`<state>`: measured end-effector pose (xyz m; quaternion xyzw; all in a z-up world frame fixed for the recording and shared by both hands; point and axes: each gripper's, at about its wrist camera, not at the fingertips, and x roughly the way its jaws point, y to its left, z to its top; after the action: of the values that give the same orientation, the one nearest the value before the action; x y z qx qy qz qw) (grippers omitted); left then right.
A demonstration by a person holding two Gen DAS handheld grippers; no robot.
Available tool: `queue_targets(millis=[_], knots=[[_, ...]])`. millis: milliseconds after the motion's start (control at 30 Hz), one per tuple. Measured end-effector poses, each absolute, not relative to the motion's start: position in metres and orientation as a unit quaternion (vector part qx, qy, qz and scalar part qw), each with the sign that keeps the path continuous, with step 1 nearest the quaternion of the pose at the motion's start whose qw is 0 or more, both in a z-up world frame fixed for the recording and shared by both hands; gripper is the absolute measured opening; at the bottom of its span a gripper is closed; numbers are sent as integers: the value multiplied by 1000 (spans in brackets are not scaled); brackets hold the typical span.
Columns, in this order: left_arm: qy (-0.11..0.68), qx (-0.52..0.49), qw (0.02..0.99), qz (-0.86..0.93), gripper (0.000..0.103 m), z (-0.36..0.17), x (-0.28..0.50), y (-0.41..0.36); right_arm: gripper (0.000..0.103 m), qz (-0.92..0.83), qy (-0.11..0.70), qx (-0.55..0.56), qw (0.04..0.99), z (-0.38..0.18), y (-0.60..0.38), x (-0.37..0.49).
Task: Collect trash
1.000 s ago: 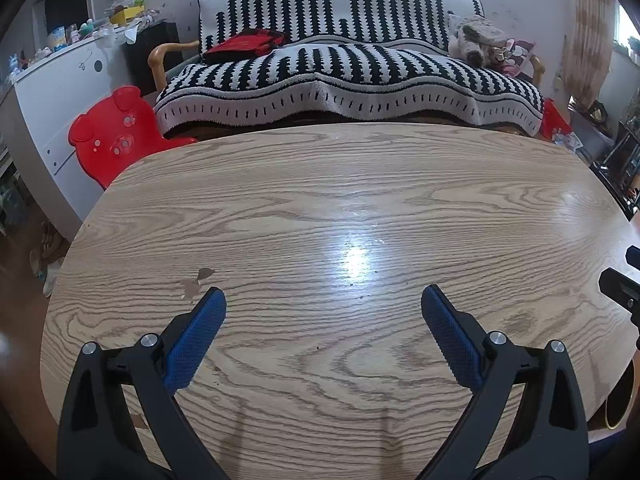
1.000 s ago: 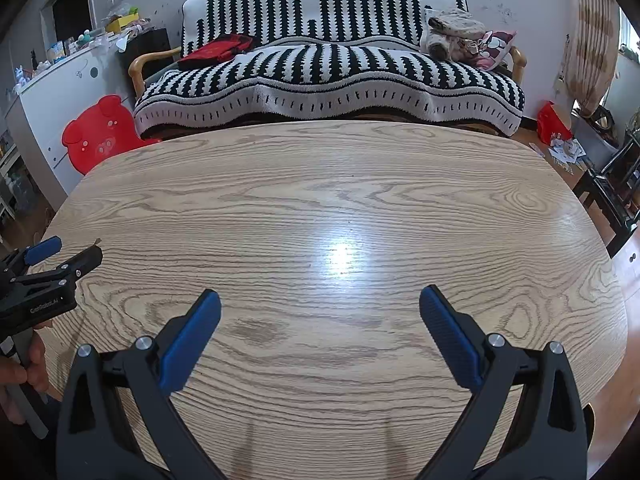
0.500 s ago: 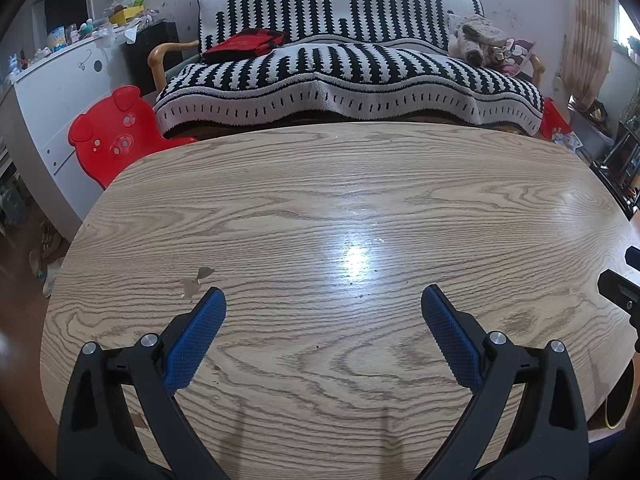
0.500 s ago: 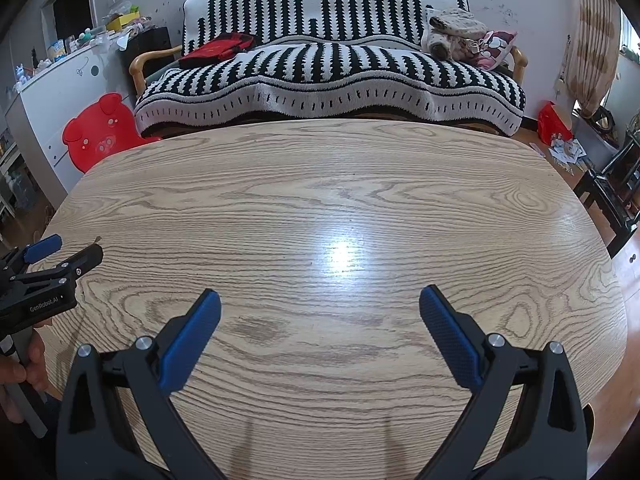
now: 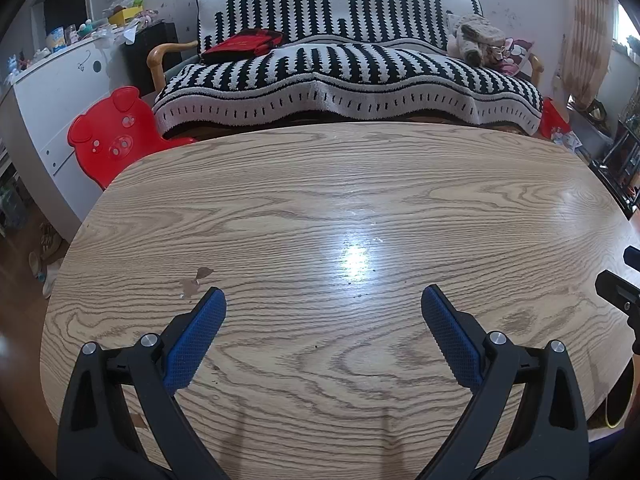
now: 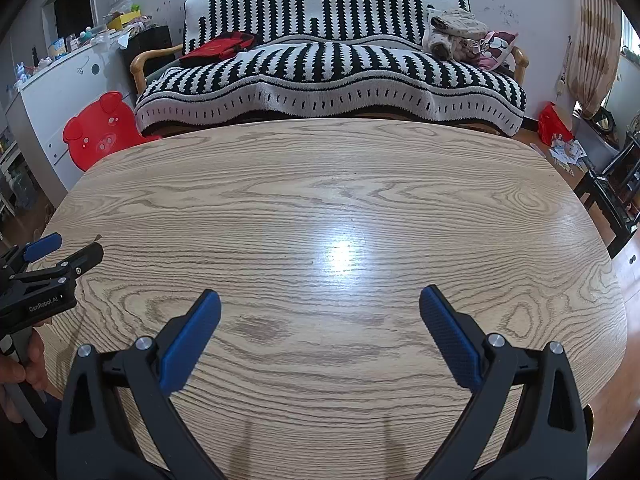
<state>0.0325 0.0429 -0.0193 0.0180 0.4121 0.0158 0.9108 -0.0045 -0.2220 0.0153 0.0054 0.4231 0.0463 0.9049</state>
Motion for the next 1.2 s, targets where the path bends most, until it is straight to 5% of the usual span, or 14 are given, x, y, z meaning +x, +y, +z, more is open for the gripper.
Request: queue_targets(millis=[1200], knots=[[418, 4, 909, -9, 96, -23, 38, 45, 96, 47, 422, 3, 906, 15, -224, -5]])
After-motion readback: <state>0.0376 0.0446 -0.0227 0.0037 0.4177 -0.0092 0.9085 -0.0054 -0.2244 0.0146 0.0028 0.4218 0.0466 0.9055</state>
